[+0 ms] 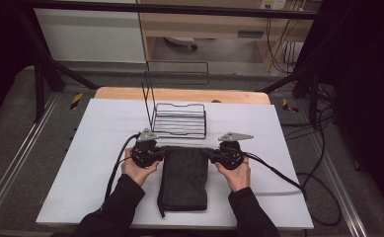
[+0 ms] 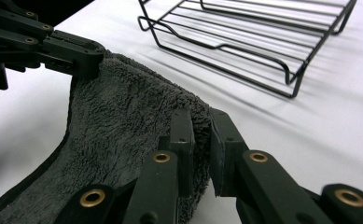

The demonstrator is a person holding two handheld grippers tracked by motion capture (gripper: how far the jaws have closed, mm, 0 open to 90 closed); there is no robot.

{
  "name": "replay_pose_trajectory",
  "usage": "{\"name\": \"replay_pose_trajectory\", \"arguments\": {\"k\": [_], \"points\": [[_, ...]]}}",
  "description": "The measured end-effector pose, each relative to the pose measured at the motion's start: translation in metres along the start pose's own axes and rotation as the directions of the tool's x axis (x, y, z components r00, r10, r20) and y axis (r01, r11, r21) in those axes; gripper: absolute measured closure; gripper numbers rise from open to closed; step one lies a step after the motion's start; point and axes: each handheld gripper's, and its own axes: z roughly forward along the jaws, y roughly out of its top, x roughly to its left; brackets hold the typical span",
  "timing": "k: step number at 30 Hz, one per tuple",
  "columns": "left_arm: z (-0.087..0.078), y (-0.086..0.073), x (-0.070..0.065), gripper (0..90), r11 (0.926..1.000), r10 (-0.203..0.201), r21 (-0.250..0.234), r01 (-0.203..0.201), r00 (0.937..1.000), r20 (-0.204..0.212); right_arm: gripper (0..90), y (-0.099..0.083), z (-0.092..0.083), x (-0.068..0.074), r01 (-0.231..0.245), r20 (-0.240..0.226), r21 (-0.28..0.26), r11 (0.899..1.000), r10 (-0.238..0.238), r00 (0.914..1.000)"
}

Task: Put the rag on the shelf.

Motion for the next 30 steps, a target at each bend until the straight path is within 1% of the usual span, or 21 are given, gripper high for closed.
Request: {"name": "replay_pose_trajectory", "arguments": {"k": [6, 8, 9, 13, 18, 22, 26, 30], "points": [[-0.012, 0.002, -0.002, 83.7, 0.9993, -0.002, -0.037, 0.002, 1.0000, -0.001, 81.7, 0.006, -0.005, 0.006, 0.027, 0.005, -0.028, 0.999, -0.027, 0.9996], [-0.015, 0.004, -0.003, 83.7, 0.9989, 0.001, -0.048, -0.002, 1.0000, -0.004, 81.7, 0.008, -0.007, 0.009, 0.030, 0.009, -0.038, 0.999, -0.030, 0.9995], [-0.017, 0.004, -0.003, 83.7, 0.9986, 0.003, -0.053, -0.003, 1.0000, -0.005, 81.7, 0.010, -0.008, 0.009, 0.042, 0.011, -0.044, 0.998, -0.042, 0.9991], [-0.026, 0.008, -0.005, 83.7, 0.9964, 0.009, -0.084, -0.010, 0.9999, -0.006, 81.8, 0.016, -0.015, 0.014, 0.061, 0.015, -0.070, 0.996, -0.060, 0.9981], [-0.038, 0.015, -0.011, 83.7, 0.9910, 0.030, -0.130, -0.031, 0.9994, -0.016, 81.9, 0.025, -0.025, 0.021, 0.092, 0.024, -0.109, 0.990, -0.090, 0.9957], [-0.045, 0.019, -0.014, 83.7, 0.9857, 0.043, -0.162, -0.047, 0.9987, -0.028, 82.0, 0.031, -0.033, 0.026, 0.122, 0.032, -0.141, 0.983, -0.119, 0.9924], [-0.051, 0.023, -0.016, 83.7, 0.9810, 0.047, -0.187, -0.052, 0.9984, -0.032, 82.3, 0.035, -0.038, 0.030, 0.132, 0.037, -0.167, 0.977, -0.128, 0.9911], [-0.056, 0.029, -0.018, 83.7, 0.9755, 0.052, -0.211, -0.061, 0.9977, -0.044, 82.5, 0.041, -0.043, 0.033, 0.150, 0.050, -0.196, 0.969, -0.142, 0.9885]]}}
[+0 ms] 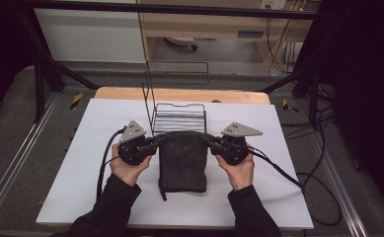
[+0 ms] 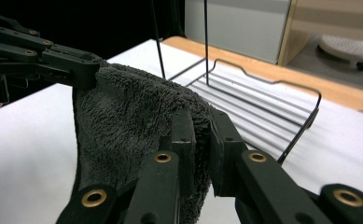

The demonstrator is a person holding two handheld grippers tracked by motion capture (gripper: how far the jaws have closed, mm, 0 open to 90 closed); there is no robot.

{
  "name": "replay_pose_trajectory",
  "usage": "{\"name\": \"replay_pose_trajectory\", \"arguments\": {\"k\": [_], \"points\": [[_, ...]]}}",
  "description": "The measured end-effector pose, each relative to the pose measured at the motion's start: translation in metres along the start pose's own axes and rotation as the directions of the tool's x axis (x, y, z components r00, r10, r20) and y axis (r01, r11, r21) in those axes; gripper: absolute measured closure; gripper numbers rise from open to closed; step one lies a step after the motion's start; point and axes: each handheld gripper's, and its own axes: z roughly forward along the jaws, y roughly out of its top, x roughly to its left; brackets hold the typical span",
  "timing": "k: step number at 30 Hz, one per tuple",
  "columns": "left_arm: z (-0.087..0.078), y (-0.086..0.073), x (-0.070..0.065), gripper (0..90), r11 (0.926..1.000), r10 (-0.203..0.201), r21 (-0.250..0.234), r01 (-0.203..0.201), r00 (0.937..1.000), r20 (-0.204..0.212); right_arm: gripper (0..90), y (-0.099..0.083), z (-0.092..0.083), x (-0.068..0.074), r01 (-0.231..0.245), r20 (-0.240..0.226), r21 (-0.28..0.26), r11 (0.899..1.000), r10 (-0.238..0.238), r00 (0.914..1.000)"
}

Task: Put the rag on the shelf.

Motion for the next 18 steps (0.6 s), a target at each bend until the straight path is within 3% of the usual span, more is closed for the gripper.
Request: {"name": "replay_pose_trajectory", "arguments": {"k": [11, 18], "points": [[-0.007, 0.020, -0.003, 83.8, 0.9970, 0.013, -0.076, -0.014, 0.9998, -0.015, 82.8, 0.023, -0.010, 0.003, 0.051, 0.032, -0.085, 0.995, -0.049, 0.9983], [-0.011, 0.033, -0.004, 83.8, 0.9914, 0.015, -0.129, -0.018, 0.9995, -0.028, 82.8, 0.039, -0.016, 0.004, 0.083, 0.056, -0.125, 0.989, -0.076, 0.9955]]}}
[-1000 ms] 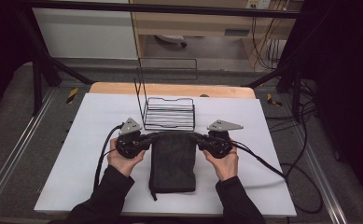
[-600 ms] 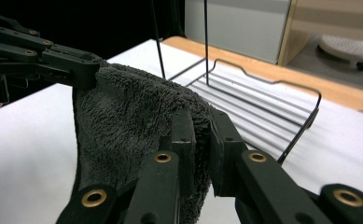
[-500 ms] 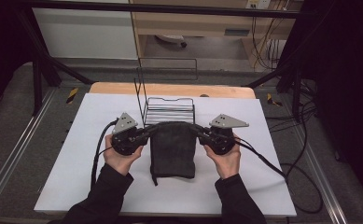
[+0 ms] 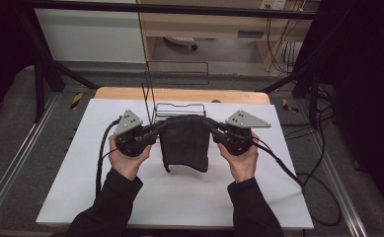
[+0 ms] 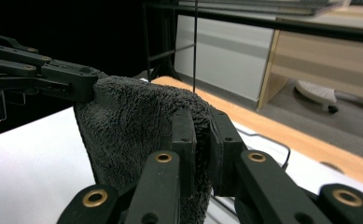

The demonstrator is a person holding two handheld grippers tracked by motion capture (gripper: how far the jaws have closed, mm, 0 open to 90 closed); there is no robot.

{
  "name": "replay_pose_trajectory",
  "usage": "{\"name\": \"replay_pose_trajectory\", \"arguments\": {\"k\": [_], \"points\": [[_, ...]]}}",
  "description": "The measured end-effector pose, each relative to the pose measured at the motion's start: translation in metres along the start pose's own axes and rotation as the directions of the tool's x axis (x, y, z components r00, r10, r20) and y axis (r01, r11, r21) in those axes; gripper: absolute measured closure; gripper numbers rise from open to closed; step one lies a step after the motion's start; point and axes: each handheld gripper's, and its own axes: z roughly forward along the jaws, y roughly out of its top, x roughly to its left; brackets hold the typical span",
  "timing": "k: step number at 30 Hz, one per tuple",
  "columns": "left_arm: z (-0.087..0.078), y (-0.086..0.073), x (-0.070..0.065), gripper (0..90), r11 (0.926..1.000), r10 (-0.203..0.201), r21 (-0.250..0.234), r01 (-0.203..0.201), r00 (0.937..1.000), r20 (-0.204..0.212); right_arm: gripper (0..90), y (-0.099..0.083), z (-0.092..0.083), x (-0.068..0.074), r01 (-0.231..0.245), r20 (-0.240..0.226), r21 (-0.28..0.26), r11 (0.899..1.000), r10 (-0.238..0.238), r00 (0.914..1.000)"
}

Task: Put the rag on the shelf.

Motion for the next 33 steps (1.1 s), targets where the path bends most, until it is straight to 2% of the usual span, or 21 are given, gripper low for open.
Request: {"name": "replay_pose_trajectory", "arguments": {"k": [16, 26, 33], "points": [[-0.008, 0.027, 0.009, 83.9, 0.9945, -0.012, -0.105, 0.007, 0.9989, -0.045, 82.9, 0.030, 0.003, 0.005, 0.023, 0.024, -0.097, 0.995, -0.021, 0.9995], [-0.015, 0.049, 0.014, 84.0, 0.9841, -0.011, -0.178, -0.001, 0.9979, -0.064, 83.0, 0.055, 0.003, 0.010, 0.051, 0.049, -0.161, 0.986, -0.043, 0.9979], [-0.019, 0.070, 0.016, 84.0, 0.9739, -0.010, -0.227, -0.006, 0.9974, -0.071, 83.0, 0.076, 0.001, 0.010, 0.070, 0.067, -0.219, 0.973, -0.056, 0.9962]]}}
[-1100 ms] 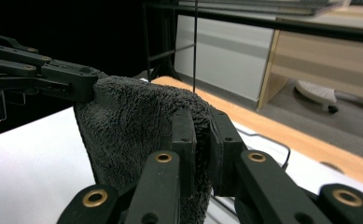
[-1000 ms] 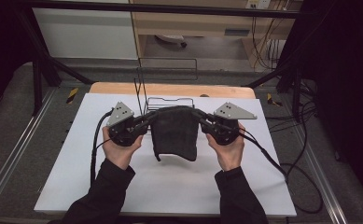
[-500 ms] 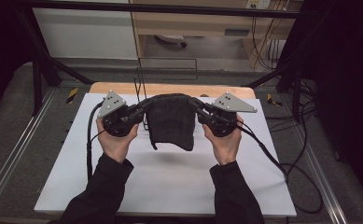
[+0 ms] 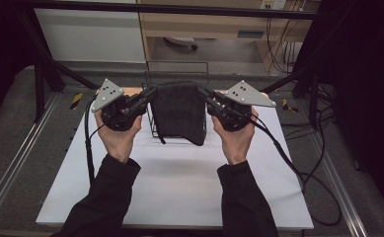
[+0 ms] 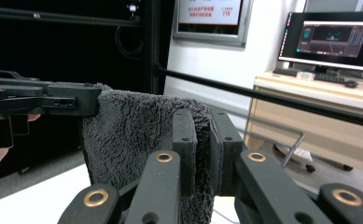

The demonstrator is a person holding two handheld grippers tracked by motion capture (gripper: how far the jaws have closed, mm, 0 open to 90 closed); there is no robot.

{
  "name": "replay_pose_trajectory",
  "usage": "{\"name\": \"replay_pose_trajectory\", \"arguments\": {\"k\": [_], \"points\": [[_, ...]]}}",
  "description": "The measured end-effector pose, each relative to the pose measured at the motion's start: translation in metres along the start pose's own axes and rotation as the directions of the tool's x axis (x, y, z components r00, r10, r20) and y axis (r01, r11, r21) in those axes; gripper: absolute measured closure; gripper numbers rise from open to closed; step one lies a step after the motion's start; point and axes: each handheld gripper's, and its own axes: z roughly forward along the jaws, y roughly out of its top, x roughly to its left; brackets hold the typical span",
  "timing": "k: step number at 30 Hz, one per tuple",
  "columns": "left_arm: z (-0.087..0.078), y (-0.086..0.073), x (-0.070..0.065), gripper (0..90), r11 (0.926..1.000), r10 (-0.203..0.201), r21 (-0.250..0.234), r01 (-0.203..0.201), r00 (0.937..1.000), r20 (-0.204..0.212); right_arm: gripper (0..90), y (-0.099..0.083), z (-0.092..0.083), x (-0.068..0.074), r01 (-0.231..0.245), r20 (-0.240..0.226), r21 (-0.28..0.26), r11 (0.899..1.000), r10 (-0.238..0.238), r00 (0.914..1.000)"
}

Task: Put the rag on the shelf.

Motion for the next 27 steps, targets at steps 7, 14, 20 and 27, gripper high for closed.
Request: {"name": "replay_pose_trajectory", "arguments": {"k": [7, 14, 20, 27], "points": [[-0.001, 0.025, 0.001, 84.0, 0.9985, 0.025, -0.047, -0.026, 0.9996, -0.010, 83.0, 0.023, 0.003, -0.003, 0.013, 0.012, -0.046, 0.999, -0.012, 0.9999], [0.001, 0.043, 0.005, 84.0, 0.9959, 0.013, -0.089, -0.014, 0.9998, -0.015, 83.0, 0.042, 0.009, -0.004, 0.028, 0.018, -0.088, 0.996, -0.026, 0.9995], [0.003, 0.058, 0.008, 84.0, 0.9908, 0.002, -0.135, -0.006, 0.9996, -0.027, 83.0, 0.057, 0.016, -0.005, 0.039, 0.024, -0.131, 0.991, -0.036, 0.9991], [0.008, 0.076, 0.012, 84.0, 0.9850, 0.004, -0.172, -0.011, 0.9992, -0.041, 83.0, 0.071, 0.024, -0.010, 0.045, 0.034, -0.178, 0.983, -0.039, 0.9987]]}}
